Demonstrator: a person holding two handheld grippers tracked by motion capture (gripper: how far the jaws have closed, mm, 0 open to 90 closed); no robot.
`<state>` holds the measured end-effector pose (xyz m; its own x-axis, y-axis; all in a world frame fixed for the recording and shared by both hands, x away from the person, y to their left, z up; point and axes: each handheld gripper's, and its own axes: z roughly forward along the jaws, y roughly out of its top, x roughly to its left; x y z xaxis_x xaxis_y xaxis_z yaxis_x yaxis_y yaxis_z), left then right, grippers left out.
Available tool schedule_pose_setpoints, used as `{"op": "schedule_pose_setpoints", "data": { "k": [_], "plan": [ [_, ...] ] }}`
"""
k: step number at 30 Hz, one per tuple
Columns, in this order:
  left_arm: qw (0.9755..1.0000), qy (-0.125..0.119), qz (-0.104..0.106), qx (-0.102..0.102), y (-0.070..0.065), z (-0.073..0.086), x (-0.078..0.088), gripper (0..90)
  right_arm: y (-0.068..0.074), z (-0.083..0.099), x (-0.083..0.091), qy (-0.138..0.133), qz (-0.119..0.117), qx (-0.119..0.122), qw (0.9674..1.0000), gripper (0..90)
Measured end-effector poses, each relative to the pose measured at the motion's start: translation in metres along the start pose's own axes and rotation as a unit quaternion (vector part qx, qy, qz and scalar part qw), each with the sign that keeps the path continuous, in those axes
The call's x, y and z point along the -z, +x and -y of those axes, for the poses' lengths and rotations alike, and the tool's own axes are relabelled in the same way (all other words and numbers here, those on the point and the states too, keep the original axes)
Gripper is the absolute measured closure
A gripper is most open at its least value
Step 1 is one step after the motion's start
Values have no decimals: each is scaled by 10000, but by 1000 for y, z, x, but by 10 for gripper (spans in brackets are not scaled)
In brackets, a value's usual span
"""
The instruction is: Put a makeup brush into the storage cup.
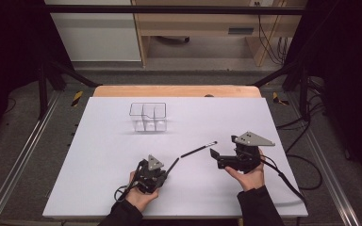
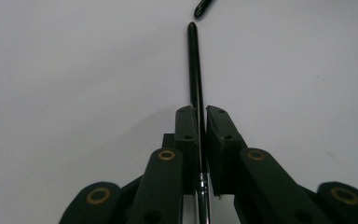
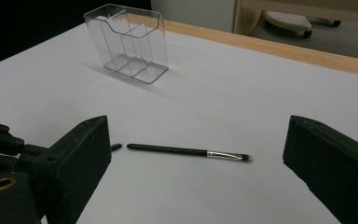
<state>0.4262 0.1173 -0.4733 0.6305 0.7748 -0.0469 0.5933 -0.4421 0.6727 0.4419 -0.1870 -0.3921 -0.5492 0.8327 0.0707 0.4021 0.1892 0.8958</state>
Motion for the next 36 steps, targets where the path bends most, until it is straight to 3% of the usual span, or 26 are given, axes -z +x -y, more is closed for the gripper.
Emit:
{"op": "schedule_pose_setpoints", "data": {
  "k": [9,15,19,25,28,36],
  "plan": [
    [9993,201,218,-231,4,2,6,828,-1,0,0,-7,11,-7,10000,79],
    [9987,313,338,-241,7,1,9,816,-1,0,0,-5,4,-15,10000,79],
    [9985,371,297,-256,9,-1,10,713,-2,0,0,-3,6,-7,10000,79],
    [9975,457,442,-321,17,-9,18,600,-3,-1,3,-13,13,3,10000,79],
    [9961,595,504,-409,19,-16,21,545,-5,-2,4,-4,29,27,10000,79],
    [9893,1087,498,-843,14,-34,17,570,-6,-3,4,43,32,33,10000,78]
  ]
}}
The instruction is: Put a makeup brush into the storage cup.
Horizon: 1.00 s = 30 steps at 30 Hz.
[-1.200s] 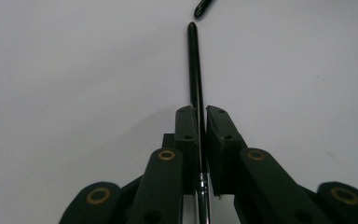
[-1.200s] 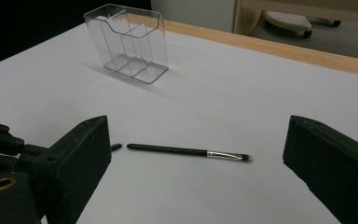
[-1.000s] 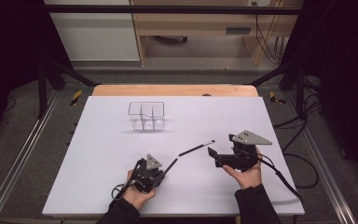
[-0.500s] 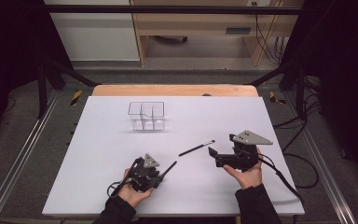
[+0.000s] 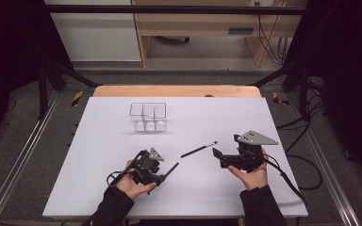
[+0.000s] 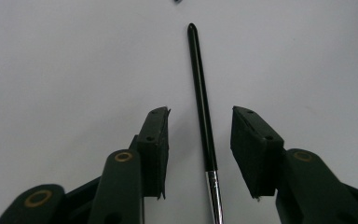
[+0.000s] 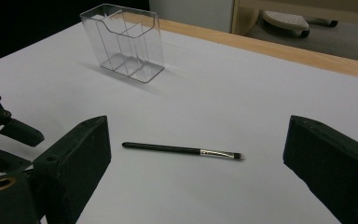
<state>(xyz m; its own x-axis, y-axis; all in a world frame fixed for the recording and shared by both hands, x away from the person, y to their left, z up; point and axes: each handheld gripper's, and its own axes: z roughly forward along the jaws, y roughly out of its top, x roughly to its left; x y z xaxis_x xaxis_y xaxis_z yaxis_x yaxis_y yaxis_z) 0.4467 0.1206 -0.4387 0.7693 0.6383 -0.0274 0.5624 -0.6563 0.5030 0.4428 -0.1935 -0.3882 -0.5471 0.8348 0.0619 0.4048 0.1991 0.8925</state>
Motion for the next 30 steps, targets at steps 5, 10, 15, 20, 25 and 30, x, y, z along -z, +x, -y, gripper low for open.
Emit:
{"op": "schedule_pose_setpoints", "data": {
  "k": [5,10,15,20,25,30],
  "plan": [
    [9996,242,93,-121,-4,-4,-8,633,0,0,1,11,-6,3,10000,78],
    [9986,472,156,-200,-6,-5,-14,697,-1,0,1,42,-15,11,10000,77],
    [9978,590,113,-276,-7,-5,-17,733,-1,0,-1,86,-30,29,10000,74],
    [9977,616,59,-270,-7,-5,-17,770,-1,0,-1,98,-33,25,9999,74],
    [9969,743,-71,-262,-11,-8,-18,783,-1,0,-2,119,-43,27,9999,72],
    [9969,717,-133,-284,-14,-7,-18,810,-1,0,-2,139,-35,34,9999,72]
  ]
}}
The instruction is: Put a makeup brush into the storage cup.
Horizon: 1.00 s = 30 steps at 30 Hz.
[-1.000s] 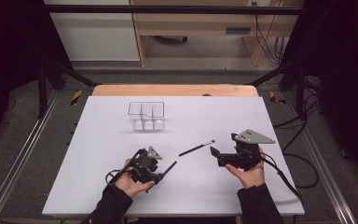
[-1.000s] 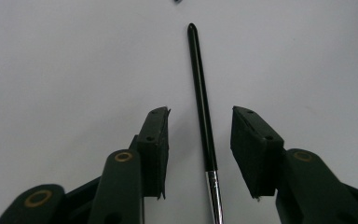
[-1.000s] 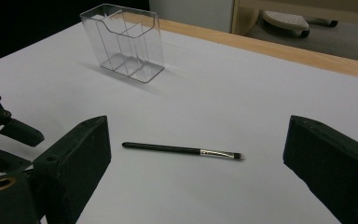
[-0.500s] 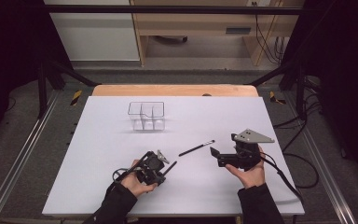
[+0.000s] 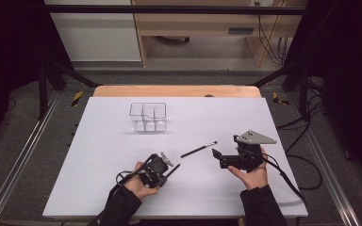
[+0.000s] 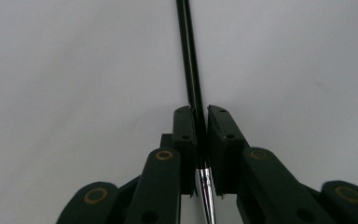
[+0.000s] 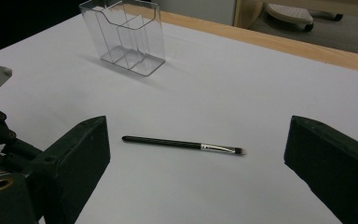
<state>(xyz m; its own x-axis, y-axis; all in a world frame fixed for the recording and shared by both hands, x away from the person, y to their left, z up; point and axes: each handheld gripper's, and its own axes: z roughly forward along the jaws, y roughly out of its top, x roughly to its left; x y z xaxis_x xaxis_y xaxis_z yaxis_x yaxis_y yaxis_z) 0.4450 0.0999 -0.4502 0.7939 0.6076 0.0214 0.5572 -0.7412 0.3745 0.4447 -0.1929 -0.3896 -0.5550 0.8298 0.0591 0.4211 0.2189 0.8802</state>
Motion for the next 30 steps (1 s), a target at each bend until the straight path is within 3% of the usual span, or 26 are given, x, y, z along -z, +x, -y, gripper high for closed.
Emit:
{"op": "schedule_pose_setpoints", "data": {
  "k": [17,24,30],
  "plan": [
    [9996,-246,47,-138,2,8,4,831,1,3,-4,115,-32,56,9999,70],
    [9983,-549,121,-144,5,12,22,831,0,2,-3,115,-17,106,9999,70],
    [9957,-844,227,-314,9,15,38,831,1,0,-3,114,-38,188,9998,70]
  ]
}}
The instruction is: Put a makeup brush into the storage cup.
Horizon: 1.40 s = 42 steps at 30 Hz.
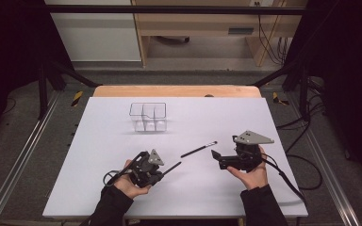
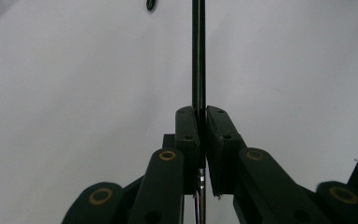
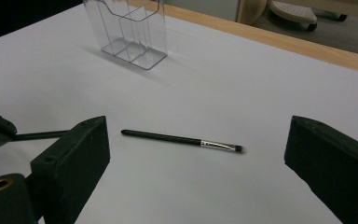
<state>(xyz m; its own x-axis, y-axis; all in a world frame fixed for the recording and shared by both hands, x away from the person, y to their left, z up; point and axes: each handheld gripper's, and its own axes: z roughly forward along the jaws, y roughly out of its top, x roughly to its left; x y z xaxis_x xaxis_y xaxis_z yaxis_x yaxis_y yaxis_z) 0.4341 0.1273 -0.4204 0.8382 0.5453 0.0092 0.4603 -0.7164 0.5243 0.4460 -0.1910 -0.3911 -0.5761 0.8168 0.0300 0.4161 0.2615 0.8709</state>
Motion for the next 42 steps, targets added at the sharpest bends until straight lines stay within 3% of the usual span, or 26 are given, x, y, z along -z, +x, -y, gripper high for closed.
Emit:
{"op": "schedule_pose_setpoints", "data": {
  "k": [9,16,25,33,42],
  "plan": [
    [9997,-177,92,-154,5,-1,16,831,8,-6,-2,194,-41,361,9992,72],
    [9988,-333,174,-311,9,-4,28,831,18,-16,-2,410,-62,805,9959,73],
    [9982,-293,230,-471,14,-17,37,831,34,-31,-4,625,-26,1468,9872,76],
    [9978,-260,273,-549,20,-26,40,831,49,-39,-10,821,7,1975,9769,83],
    [9967,-188,373,-697,23,-30,41,831,67,-44,-14,903,-361,2469,9641,100]
  ]
}}
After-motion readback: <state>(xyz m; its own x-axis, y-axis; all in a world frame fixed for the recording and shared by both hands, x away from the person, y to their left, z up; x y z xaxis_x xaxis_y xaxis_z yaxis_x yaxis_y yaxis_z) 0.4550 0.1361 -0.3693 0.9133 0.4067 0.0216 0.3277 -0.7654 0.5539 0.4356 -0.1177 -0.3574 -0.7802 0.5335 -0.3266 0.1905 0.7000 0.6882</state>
